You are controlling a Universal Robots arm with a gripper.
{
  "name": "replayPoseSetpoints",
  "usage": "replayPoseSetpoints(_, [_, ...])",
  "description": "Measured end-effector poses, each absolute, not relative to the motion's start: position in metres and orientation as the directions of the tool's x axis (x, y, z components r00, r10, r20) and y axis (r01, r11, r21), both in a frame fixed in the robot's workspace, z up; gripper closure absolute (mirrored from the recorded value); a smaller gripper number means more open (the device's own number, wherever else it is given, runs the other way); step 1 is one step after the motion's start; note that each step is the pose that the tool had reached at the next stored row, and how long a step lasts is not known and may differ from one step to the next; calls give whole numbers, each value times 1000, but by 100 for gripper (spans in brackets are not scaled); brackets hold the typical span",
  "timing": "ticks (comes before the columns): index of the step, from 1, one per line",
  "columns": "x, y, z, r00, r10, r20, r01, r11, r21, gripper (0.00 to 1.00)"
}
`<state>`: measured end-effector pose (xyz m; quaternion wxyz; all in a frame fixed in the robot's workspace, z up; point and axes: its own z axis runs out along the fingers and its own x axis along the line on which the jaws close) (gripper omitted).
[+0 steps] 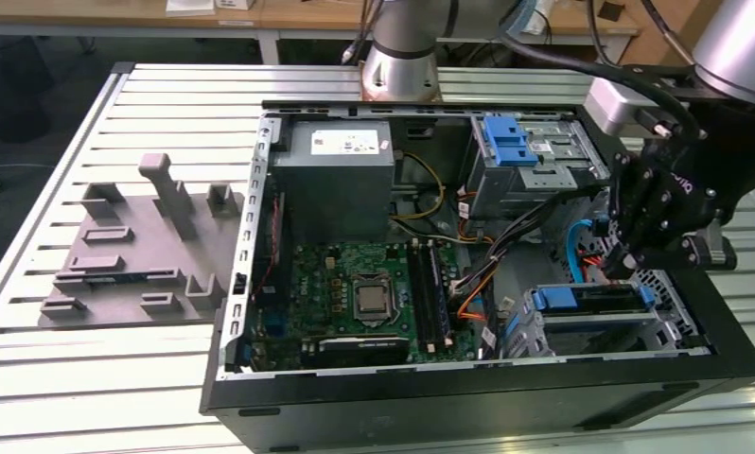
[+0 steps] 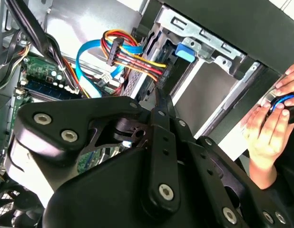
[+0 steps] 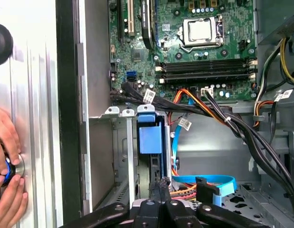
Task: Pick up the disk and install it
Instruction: 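Insert the second disk wire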
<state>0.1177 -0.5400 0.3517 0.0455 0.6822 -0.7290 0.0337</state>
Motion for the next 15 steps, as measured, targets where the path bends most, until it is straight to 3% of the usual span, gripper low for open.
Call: replayPoseSetpoints(15, [108, -535, 372, -65, -992, 111, -998, 67, 10, 89])
